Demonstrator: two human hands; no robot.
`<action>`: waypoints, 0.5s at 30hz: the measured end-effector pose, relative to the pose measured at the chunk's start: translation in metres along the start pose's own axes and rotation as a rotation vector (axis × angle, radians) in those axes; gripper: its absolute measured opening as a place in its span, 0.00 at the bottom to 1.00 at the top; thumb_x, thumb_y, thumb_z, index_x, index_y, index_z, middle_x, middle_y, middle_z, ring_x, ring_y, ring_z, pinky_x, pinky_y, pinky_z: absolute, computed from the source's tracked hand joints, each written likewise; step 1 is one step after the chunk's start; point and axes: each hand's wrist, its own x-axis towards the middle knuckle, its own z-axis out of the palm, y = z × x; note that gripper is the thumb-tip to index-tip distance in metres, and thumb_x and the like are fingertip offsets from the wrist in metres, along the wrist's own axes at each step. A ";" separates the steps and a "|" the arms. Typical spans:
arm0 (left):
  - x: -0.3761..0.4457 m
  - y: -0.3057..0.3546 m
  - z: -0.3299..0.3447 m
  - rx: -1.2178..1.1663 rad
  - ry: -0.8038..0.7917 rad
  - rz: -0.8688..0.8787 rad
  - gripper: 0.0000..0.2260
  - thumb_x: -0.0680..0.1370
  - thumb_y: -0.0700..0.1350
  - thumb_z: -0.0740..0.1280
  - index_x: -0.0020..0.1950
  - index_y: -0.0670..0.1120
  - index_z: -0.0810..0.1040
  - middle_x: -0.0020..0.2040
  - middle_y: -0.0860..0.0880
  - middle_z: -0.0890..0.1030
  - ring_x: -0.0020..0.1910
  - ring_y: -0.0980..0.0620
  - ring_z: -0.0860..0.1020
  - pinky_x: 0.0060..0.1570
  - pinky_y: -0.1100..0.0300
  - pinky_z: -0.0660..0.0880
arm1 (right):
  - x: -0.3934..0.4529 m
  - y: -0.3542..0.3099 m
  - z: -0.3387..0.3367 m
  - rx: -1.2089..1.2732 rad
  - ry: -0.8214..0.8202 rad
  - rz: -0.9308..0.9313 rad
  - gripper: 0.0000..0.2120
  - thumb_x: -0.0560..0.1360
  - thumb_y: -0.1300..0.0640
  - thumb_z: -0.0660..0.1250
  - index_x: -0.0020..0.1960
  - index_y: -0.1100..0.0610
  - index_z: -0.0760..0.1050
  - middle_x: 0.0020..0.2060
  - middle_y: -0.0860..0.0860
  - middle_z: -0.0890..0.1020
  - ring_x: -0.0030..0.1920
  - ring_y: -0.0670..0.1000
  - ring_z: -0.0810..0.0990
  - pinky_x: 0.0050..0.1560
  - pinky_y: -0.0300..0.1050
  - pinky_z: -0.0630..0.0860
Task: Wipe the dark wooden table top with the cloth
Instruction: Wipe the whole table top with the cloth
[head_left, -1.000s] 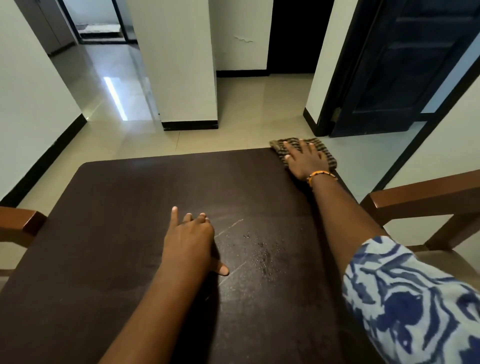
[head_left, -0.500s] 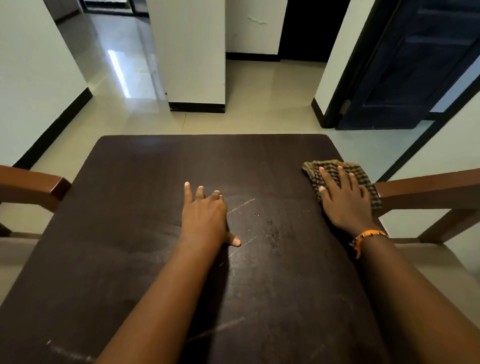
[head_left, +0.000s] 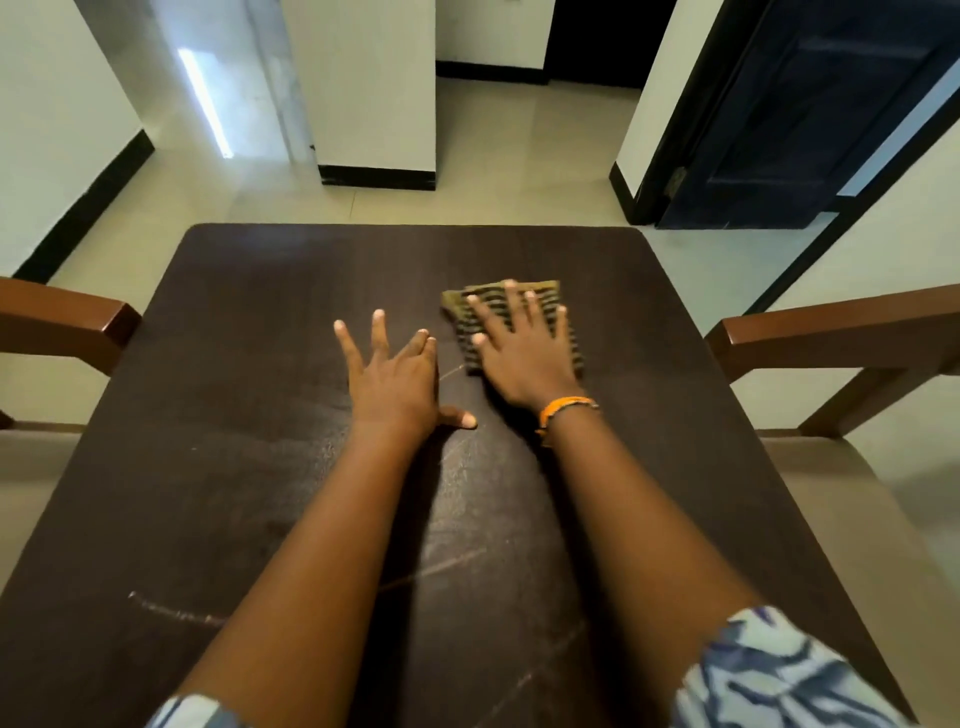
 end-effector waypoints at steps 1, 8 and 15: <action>-0.007 -0.003 0.004 -0.023 0.032 -0.016 0.44 0.68 0.68 0.63 0.75 0.46 0.54 0.77 0.50 0.54 0.75 0.40 0.39 0.65 0.33 0.32 | -0.002 -0.023 0.005 0.016 -0.003 -0.063 0.24 0.80 0.45 0.49 0.75 0.41 0.51 0.77 0.53 0.48 0.77 0.56 0.46 0.72 0.63 0.38; -0.037 -0.022 0.005 0.067 -0.012 -0.037 0.48 0.67 0.71 0.58 0.76 0.43 0.46 0.78 0.46 0.47 0.76 0.43 0.39 0.65 0.35 0.30 | -0.012 -0.021 -0.002 0.056 -0.111 -0.261 0.24 0.79 0.42 0.50 0.74 0.38 0.49 0.77 0.50 0.46 0.77 0.54 0.43 0.72 0.60 0.37; -0.036 -0.007 -0.001 0.125 -0.130 0.024 0.46 0.65 0.69 0.65 0.74 0.44 0.57 0.76 0.49 0.57 0.76 0.43 0.42 0.65 0.33 0.31 | -0.044 0.130 -0.030 0.001 -0.048 0.133 0.24 0.80 0.42 0.48 0.74 0.38 0.47 0.77 0.50 0.48 0.77 0.54 0.47 0.73 0.61 0.43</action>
